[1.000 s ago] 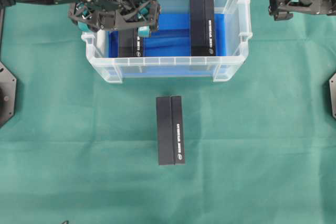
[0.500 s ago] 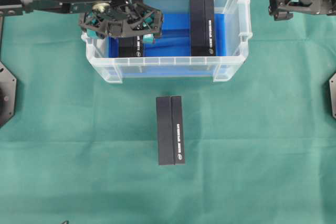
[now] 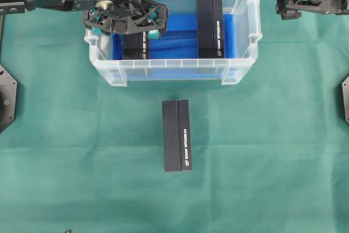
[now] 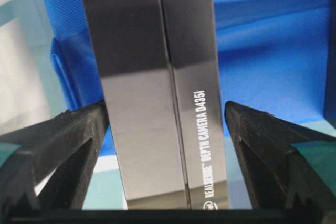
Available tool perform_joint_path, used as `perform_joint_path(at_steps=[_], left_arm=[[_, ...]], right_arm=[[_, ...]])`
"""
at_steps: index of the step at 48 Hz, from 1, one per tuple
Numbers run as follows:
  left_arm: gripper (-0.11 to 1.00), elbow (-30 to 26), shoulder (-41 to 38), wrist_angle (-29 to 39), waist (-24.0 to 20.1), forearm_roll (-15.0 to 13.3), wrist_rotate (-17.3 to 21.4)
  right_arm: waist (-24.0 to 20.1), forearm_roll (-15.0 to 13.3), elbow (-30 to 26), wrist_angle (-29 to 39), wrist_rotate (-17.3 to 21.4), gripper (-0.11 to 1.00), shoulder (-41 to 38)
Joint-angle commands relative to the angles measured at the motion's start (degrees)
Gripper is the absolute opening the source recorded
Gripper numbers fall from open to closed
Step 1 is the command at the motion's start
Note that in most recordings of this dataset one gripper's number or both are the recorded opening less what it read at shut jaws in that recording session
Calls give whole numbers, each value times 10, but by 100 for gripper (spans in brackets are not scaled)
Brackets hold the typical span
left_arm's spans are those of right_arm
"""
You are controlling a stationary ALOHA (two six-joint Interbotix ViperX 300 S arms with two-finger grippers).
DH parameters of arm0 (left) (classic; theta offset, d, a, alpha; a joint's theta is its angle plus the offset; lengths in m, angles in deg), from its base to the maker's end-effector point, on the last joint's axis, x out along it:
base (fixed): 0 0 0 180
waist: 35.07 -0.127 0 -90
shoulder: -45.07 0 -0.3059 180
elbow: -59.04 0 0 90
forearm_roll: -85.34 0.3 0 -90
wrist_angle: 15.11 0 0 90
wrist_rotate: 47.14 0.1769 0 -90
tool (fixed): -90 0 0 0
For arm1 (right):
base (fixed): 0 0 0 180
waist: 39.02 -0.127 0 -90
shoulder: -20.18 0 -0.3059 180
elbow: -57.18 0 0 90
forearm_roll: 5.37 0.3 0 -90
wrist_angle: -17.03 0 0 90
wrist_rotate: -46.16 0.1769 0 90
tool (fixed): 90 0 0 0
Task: Take out the box from the case.
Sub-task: 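Lower the open left gripper around the left black box pair, then close the left gripper on the left black box pair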
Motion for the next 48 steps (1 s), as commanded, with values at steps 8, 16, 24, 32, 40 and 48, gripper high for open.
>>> perform_joint_path(at_steps=[8,16,24,32,40,48], left_arm=[[93,1,10,-4,-2,3,-2],[93,2,10,-4,-2,3,-1],[92,4,11,-1,-2,3,-1],[88,4,11,0,-2,-1,3],[62,4,11,-1,2,-2,-1],[62,4,11,-1,2,-2,-5]], right_arm=[[0,0,-15,-3,0,92,3],[0,-1,-15,-3,0,92,3],[0,-1,-16,-3,0,92,3],[0,-1,-16,-3,0,92,3],[0,0,-16,-4,0,92,3],[0,-1,-16,-4,0,92,2]])
